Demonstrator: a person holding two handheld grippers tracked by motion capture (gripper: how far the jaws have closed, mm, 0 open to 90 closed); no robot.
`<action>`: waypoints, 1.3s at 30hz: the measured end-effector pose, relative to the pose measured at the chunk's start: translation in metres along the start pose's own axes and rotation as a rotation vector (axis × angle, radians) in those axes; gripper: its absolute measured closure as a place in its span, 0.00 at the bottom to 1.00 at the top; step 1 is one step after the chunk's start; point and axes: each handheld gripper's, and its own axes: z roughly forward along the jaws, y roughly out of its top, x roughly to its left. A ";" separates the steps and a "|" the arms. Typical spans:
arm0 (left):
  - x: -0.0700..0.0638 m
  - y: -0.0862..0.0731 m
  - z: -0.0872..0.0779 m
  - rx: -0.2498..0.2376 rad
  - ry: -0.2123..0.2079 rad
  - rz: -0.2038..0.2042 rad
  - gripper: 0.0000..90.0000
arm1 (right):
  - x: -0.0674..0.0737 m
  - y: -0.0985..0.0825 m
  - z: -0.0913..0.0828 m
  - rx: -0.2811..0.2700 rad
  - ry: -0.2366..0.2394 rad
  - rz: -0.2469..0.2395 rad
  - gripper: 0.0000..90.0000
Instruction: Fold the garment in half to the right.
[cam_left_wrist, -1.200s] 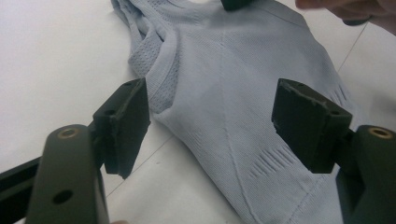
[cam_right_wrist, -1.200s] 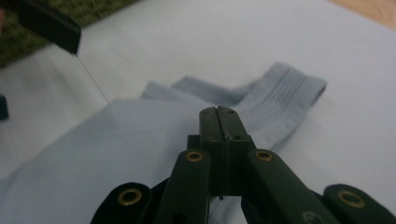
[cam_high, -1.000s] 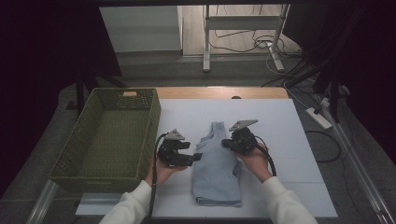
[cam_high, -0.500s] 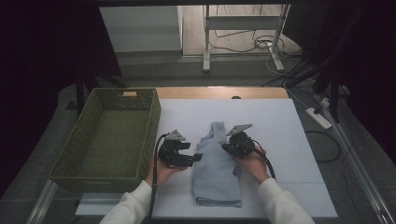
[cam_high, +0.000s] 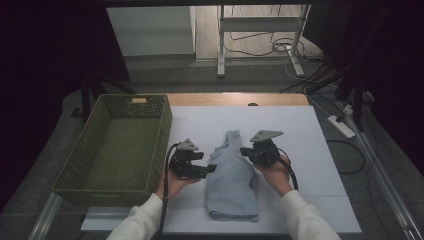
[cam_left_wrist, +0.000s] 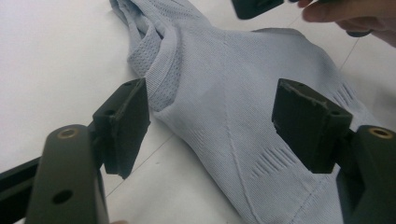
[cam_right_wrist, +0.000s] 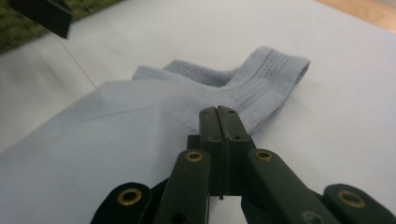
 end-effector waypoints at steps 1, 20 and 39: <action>0.000 0.000 0.000 -0.001 0.000 0.000 0.31 | 0.000 0.000 -0.002 -0.010 0.005 0.004 0.99; 0.001 0.001 0.002 0.000 -0.006 0.005 0.31 | 0.024 -0.009 -0.042 -0.107 0.061 -0.010 0.73; 0.002 0.004 0.000 -0.013 -0.004 0.001 0.31 | 0.051 -0.034 -0.070 -0.136 0.111 -0.033 0.52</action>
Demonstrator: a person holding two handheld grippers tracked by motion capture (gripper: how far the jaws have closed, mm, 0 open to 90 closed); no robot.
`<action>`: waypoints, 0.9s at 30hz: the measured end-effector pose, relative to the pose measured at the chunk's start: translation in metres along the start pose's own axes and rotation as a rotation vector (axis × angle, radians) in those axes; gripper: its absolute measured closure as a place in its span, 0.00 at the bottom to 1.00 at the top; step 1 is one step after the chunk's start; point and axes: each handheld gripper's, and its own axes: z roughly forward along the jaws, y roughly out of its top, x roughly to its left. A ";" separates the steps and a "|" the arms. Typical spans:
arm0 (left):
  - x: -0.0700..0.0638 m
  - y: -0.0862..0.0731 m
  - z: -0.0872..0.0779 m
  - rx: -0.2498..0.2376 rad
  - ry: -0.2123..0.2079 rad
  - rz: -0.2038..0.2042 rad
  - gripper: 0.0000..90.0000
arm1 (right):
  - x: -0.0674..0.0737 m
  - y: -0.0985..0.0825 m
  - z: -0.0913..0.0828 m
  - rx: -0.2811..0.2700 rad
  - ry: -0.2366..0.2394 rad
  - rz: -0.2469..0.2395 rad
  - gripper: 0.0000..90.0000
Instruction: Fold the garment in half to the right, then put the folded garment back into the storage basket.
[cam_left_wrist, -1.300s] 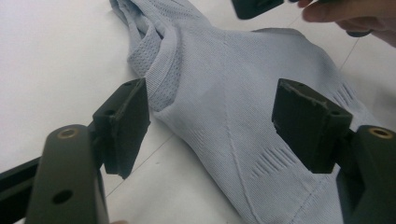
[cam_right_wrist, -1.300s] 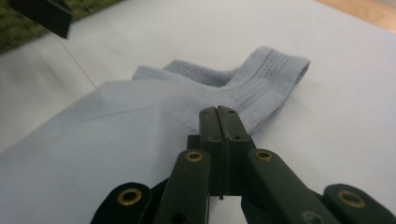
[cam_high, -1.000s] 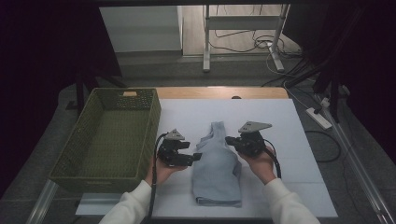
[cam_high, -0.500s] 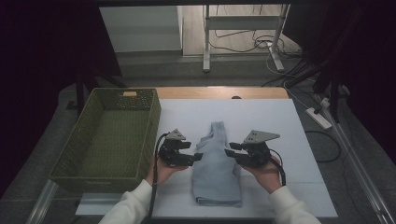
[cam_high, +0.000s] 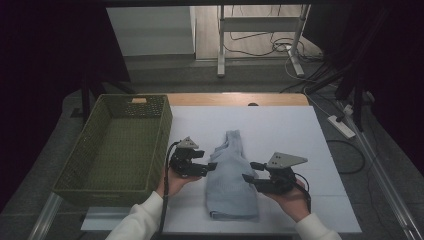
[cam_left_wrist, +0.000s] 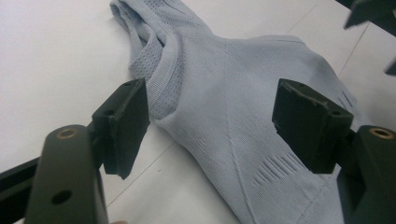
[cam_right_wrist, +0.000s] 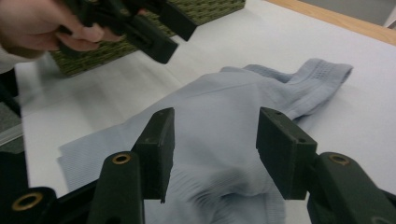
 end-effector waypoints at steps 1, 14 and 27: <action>0.000 0.000 0.000 0.000 0.000 0.001 0.31 | 0.002 -0.001 -0.001 0.002 0.004 -0.003 0.52; 0.000 0.001 -0.001 -0.001 0.007 0.002 0.30 | 0.027 -0.009 -0.006 0.012 0.058 -0.046 0.51; 0.000 0.003 0.002 0.003 0.006 0.008 0.30 | 0.048 -0.015 0.006 0.093 0.110 -0.118 0.49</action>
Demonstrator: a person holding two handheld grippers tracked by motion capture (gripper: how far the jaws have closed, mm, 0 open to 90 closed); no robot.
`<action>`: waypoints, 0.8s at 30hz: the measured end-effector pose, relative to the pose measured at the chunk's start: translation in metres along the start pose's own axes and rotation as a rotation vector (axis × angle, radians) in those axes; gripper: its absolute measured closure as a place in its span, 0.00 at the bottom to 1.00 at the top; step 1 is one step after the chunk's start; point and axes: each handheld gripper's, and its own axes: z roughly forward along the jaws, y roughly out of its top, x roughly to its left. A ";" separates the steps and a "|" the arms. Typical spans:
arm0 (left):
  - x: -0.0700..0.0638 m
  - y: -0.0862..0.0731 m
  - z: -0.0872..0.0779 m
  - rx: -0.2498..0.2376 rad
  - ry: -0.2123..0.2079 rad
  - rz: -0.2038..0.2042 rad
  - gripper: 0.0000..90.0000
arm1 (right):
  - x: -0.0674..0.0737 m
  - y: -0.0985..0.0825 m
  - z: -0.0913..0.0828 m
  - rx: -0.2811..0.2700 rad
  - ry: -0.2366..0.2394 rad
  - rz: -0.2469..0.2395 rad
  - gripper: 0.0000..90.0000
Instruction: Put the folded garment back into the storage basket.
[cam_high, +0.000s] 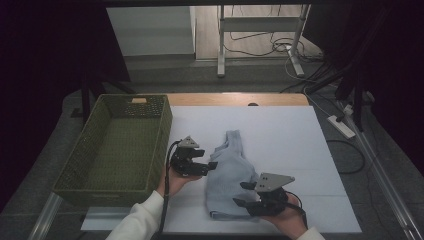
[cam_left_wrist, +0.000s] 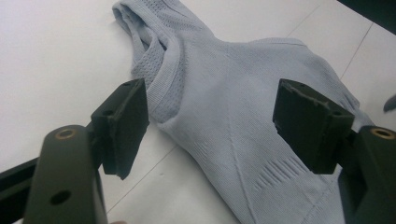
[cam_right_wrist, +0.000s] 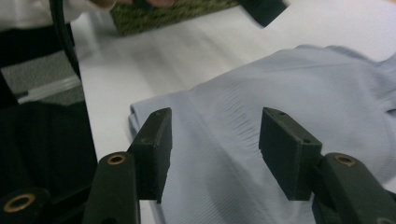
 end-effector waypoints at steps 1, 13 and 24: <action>0.000 0.000 0.000 0.000 0.000 -0.001 0.30 | 0.001 0.000 0.002 0.012 0.009 -0.006 0.49; 0.002 0.001 0.000 -0.002 -0.003 -0.005 0.30 | 0.011 -0.002 0.014 0.075 0.042 -0.029 0.46; 0.002 0.001 0.001 0.001 -0.005 -0.007 0.30 | 0.024 -0.008 0.034 0.210 0.084 -0.092 0.36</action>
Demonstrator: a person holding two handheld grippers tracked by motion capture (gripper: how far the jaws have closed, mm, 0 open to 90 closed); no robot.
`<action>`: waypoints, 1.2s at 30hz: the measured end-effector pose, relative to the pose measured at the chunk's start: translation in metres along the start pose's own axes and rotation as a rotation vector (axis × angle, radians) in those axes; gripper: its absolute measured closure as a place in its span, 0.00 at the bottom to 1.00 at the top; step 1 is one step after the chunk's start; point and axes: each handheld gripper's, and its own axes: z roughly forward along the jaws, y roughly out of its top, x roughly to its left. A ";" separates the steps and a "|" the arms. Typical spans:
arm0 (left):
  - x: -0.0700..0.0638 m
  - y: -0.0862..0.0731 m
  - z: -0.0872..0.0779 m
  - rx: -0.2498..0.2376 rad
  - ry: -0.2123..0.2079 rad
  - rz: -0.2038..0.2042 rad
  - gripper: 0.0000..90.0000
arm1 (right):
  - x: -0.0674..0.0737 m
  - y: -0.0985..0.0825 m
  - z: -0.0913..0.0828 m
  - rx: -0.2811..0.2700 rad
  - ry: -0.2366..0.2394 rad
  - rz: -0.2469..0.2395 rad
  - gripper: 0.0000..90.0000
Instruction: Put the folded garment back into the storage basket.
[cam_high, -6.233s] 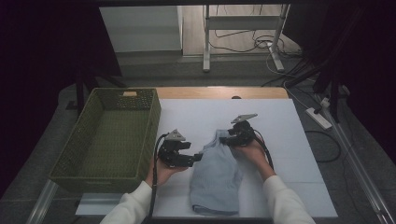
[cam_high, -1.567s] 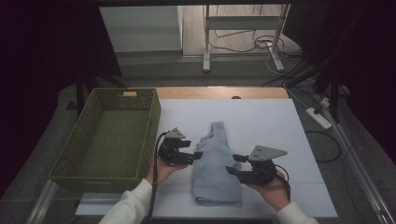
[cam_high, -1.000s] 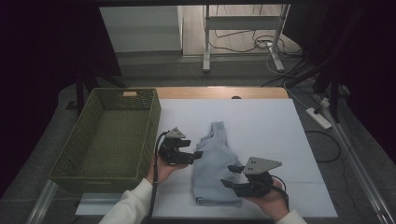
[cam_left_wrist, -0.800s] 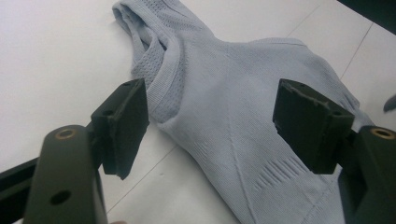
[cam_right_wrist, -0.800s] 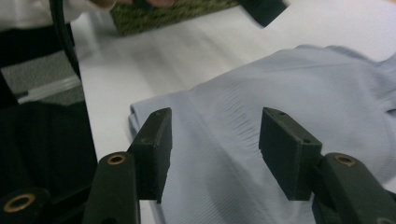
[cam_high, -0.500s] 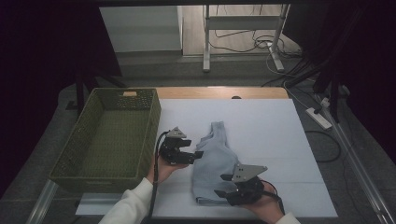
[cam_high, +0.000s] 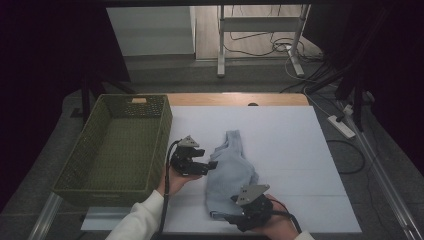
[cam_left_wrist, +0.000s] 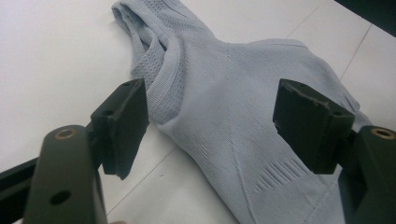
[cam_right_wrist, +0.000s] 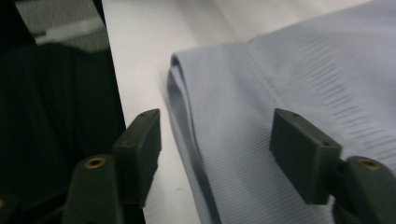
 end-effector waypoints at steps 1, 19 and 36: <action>0.000 0.000 0.000 0.000 0.000 0.001 0.30 | 0.000 -0.001 0.002 0.016 -0.005 -0.007 0.34; -0.002 0.000 -0.001 0.000 0.002 0.003 0.30 | -0.001 0.002 0.022 0.114 -0.097 -0.136 0.44; -0.001 0.000 0.001 0.002 0.005 -0.004 0.30 | -0.014 0.003 0.012 0.071 -0.094 -0.090 0.87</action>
